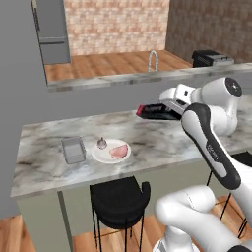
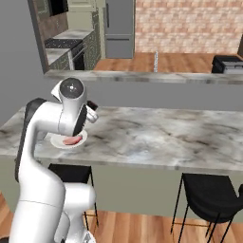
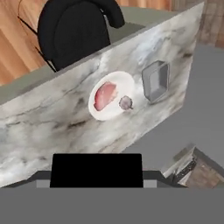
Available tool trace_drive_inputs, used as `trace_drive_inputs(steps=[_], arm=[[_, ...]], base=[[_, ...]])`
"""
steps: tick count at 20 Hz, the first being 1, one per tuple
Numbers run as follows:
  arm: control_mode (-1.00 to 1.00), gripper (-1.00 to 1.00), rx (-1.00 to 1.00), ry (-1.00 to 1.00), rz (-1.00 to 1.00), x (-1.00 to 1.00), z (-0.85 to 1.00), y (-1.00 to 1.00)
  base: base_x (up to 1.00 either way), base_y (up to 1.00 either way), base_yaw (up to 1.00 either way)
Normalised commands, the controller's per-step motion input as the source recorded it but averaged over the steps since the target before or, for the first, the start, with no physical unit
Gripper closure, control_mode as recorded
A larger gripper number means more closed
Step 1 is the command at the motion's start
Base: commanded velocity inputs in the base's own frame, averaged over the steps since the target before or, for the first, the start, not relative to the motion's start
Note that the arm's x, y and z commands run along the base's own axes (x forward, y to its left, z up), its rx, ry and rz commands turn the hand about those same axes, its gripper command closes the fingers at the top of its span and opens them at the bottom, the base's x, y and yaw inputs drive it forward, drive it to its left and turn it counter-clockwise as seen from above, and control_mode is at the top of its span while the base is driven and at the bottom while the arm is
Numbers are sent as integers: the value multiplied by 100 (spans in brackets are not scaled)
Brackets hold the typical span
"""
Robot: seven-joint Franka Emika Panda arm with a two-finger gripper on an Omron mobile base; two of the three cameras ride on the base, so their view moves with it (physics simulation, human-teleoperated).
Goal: Retrieve the tupperware and aluminum foil from the cabinet and place them on the dining counter near the plate with steak and garlic to prepare for storing leftovers.
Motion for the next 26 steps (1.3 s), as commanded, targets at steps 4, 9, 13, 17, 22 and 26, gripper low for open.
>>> trace_drive_inputs(steps=[4, 9, 13, 17, 22, 26], arm=[[-100, 100, 40, 42, 0, 13, -19, 0], [-100, 100, 34, 9, 0, 45, -19, -3], [-100, 100, 10, -7, -1, 54, -38, 0], [-100, 100, 5, -1, -2, 70, -48, 0], [-100, 100, 3, 0, -10, 70, -47, 0], [-100, 100, 1, 0, -12, 62, -51, 0]], base=[[0, 0, 0], [0, 0, 0], [0, 0, 0], [0, 0, 0], [0, 0, 0], [0, 0, 0]])
